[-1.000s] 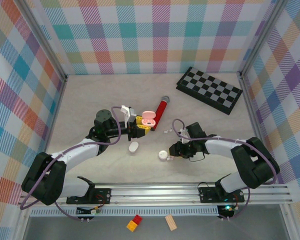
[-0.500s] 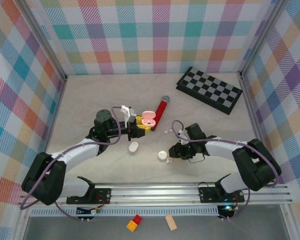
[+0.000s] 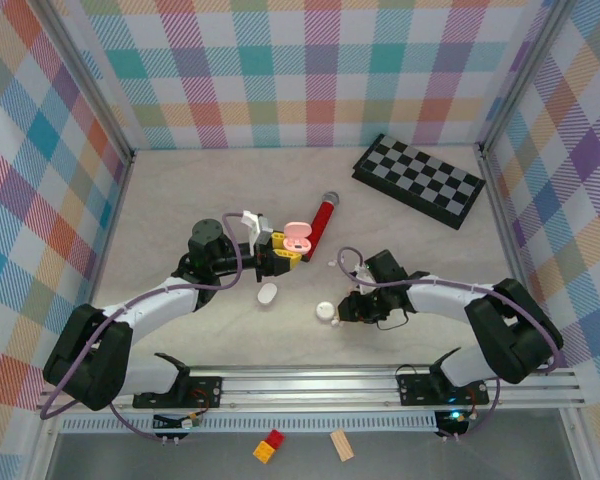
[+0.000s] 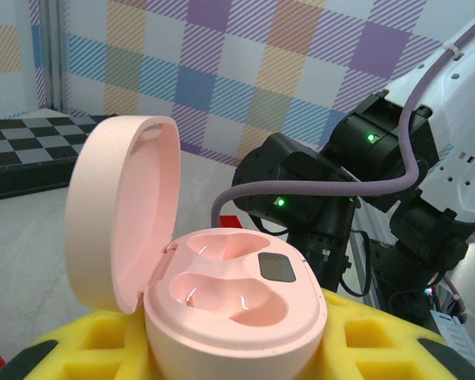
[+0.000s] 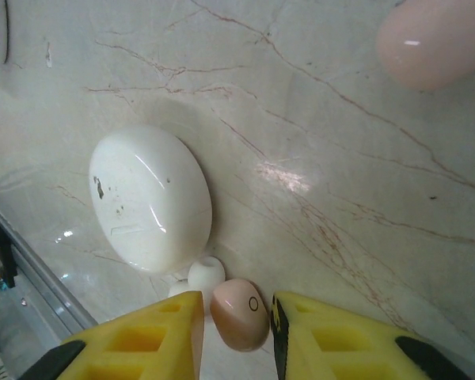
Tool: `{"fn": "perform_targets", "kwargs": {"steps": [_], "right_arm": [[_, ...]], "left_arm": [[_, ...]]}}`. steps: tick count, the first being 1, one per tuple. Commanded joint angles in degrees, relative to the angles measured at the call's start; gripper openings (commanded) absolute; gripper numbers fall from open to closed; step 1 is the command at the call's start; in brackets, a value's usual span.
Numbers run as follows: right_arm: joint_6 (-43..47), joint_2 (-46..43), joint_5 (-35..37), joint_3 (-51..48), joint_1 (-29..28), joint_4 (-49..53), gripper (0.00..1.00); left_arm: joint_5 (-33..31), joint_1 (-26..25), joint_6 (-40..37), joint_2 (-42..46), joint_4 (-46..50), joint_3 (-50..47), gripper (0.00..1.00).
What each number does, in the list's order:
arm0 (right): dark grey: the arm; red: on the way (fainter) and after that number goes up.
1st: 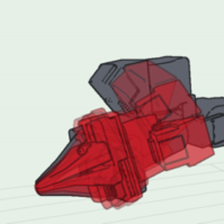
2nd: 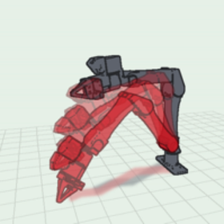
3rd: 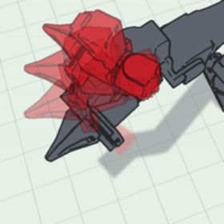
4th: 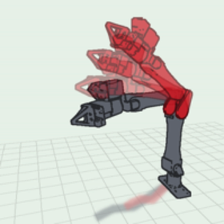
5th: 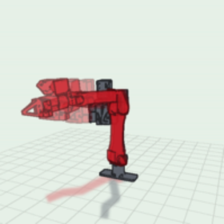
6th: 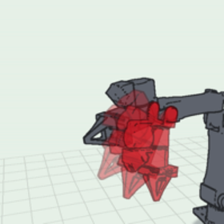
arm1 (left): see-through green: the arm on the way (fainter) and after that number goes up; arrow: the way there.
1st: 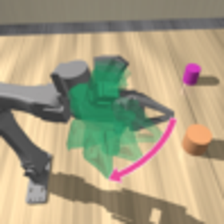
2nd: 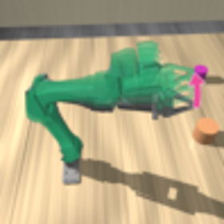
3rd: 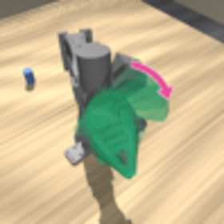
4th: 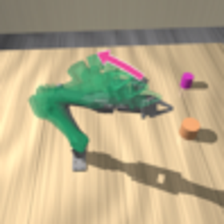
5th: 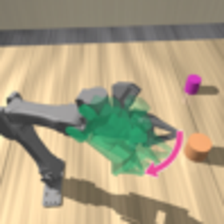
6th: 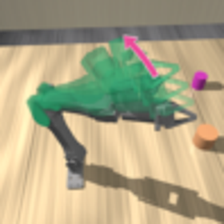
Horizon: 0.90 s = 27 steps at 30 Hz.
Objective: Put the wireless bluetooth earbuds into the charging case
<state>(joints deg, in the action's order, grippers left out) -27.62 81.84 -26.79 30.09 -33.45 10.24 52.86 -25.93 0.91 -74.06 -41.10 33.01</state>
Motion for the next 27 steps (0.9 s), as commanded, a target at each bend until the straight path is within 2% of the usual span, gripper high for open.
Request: {"fn": "perform_targets", "kwargs": {"steps": [1,7,11,18,27], "right_arm": [[1.18,0.12,3.26,0.81,-0.95,4.73,0.29],[0.91,2.00,6.00,2.56,-2.65,5.86,0.27],[0.76,0.15,9.34,3.63,-2.85,8.51,0.24],[-0.32,-6.43,19.26,6.73,-2.85,16.29,0.20],[-3.52,-6.28,31.57,15.29,-2.89,29.94,0.20]], "left_arm": [[1.37,0.44,0.40,1.03,-2.75,0.12,0.34],[1.46,0.44,0.39,1.09,-2.75,-0.04,0.34],[1.28,0.44,0.28,1.29,-2.50,-0.06,0.34],[1.28,0.46,0.14,1.09,-2.34,0.13,0.34],[0.93,0.45,-0.11,1.13,-2.38,-0.14,0.34]]}}
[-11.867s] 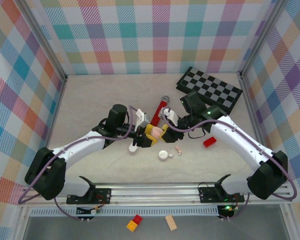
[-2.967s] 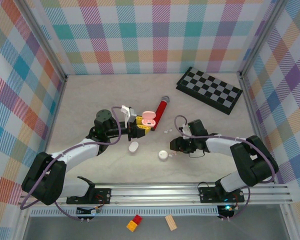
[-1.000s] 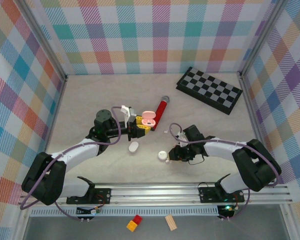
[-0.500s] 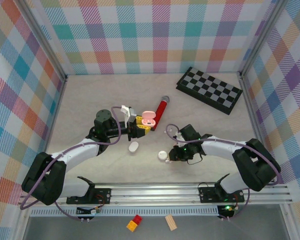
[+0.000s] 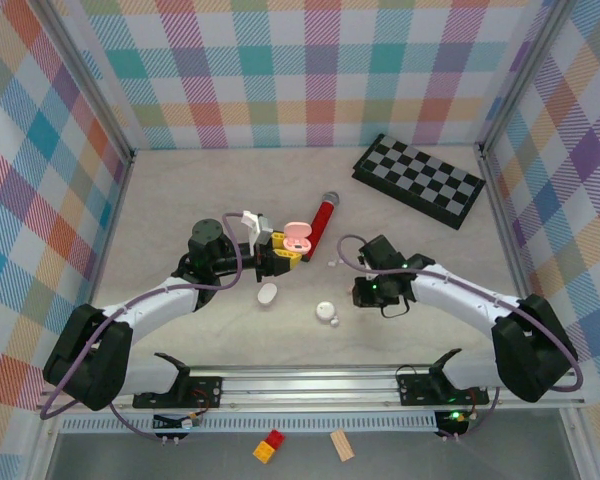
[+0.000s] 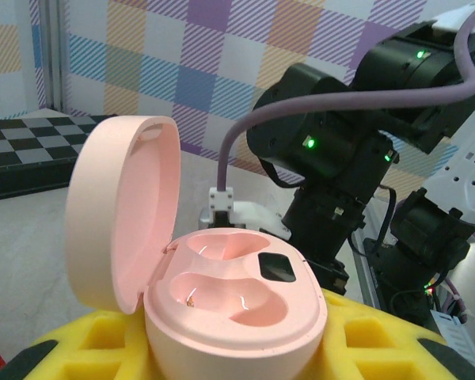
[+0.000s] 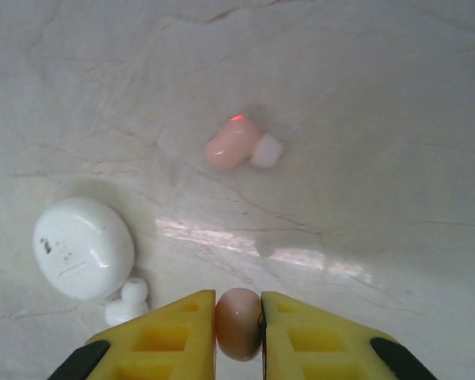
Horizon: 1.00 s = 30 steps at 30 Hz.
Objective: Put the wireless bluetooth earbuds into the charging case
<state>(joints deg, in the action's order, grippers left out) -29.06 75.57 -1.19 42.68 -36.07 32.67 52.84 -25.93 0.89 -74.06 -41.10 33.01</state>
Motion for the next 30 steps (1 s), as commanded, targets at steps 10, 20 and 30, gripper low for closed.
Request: {"fn": "perform_targets", "kwargs": {"steps": [10,20,30], "right_arm": [[-2.18,6.52,14.12,10.82,-0.22,14.78,0.20],[-0.37,13.20,20.18,17.62,-0.22,20.08,0.21],[1.51,16.10,23.11,20.34,-0.25,22.54,0.21]], "left_arm": [[0.88,0.53,-0.34,1.12,-2.62,-0.32,0.34],[1.43,0.68,0.23,1.11,-3.06,-0.22,0.34],[1.39,0.71,0.42,1.00,-3.50,-0.14,0.34]]}}
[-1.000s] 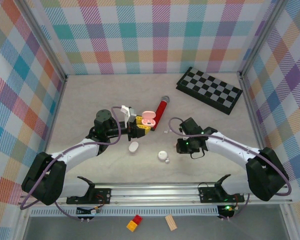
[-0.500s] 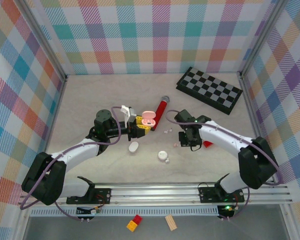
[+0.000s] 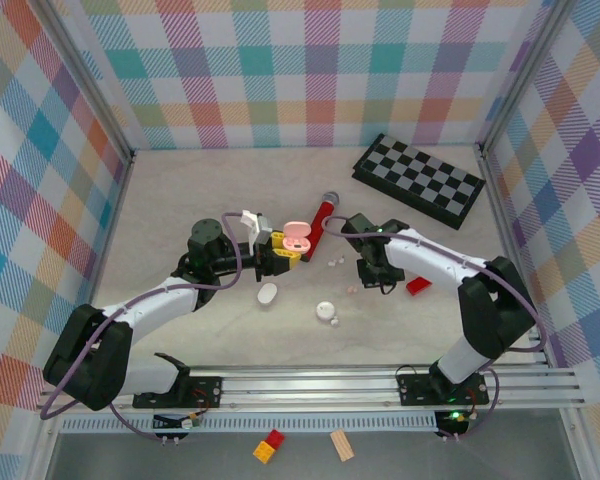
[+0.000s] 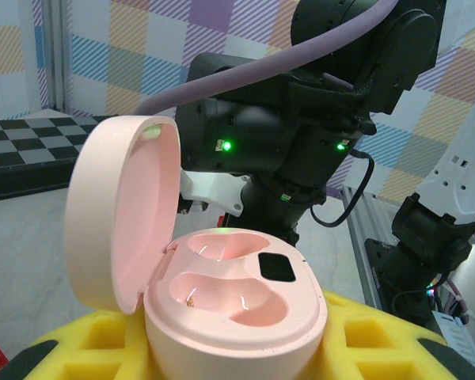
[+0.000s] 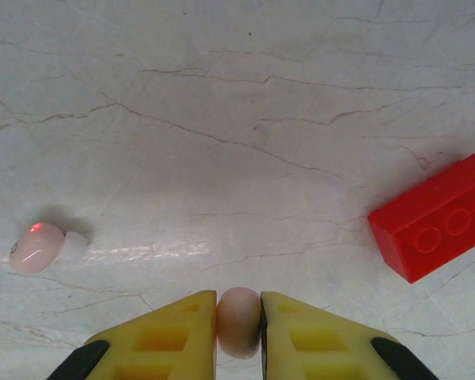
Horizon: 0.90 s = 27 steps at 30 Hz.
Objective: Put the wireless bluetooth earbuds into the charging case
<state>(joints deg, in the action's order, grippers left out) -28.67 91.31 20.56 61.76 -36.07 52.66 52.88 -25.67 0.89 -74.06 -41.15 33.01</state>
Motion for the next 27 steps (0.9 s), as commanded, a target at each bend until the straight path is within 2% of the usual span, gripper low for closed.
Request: {"fn": "perform_targets", "kwargs": {"steps": [1,9,18,27], "right_arm": [[1.20,0.29,1.03,1.05,-0.22,2.10,0.21],[3.38,-5.88,-2.87,-1.38,-0.22,-3.73,0.22],[5.86,-16.81,-9.65,-1.37,-0.22,-10.58,0.22],[7.73,-17.40,-16.87,4.98,-0.80,-13.35,0.23]], "left_arm": [[1.26,0.44,0.46,0.98,-3.48,-0.14,0.34],[0.93,0.45,-0.15,0.33,-3.07,-0.07,0.34],[-1.27,0.36,-5.39,-0.62,3.69,1.41,0.34],[-1.00,0.36,-6.19,-1.88,4.08,1.70,0.34]]}}
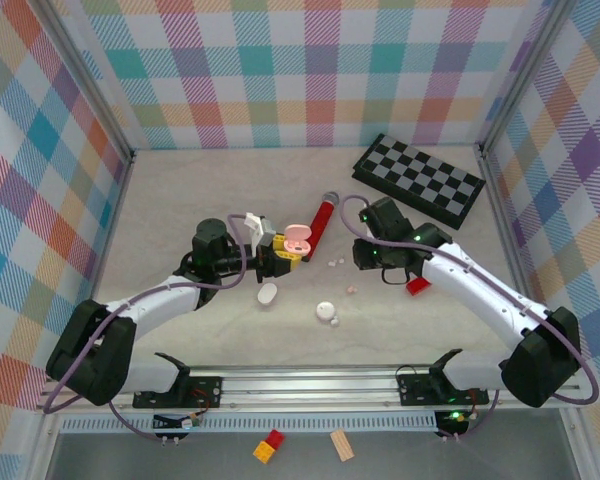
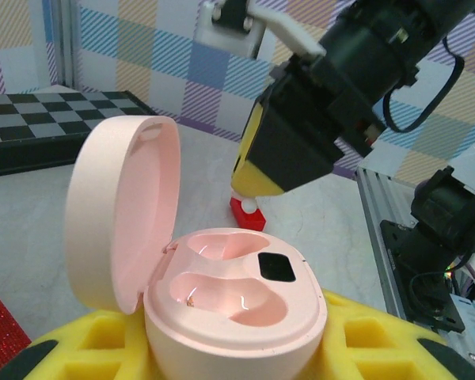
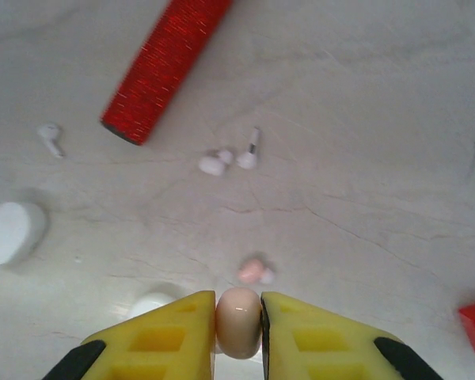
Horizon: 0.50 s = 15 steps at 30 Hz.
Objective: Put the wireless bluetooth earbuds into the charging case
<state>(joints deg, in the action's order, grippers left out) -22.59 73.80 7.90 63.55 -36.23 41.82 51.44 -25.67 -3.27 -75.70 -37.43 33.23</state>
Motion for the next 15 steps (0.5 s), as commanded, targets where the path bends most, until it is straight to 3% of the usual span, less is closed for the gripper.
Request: {"fn": "perform_targets", "kwargs": {"steps": [1,15], "right_arm": [[1.86,0.35,-4.92,4.15,-0.97,-2.77,0.23],[4.09,5.80,-7.02,14.34,-8.07,-4.78,0.23]], "left_arm": [[0.41,0.39,-2.18,-0.20,0.60,1.45,0.34],[1.47,0.36,-1.30,0.00,-0.54,0.65,0.34]]}}
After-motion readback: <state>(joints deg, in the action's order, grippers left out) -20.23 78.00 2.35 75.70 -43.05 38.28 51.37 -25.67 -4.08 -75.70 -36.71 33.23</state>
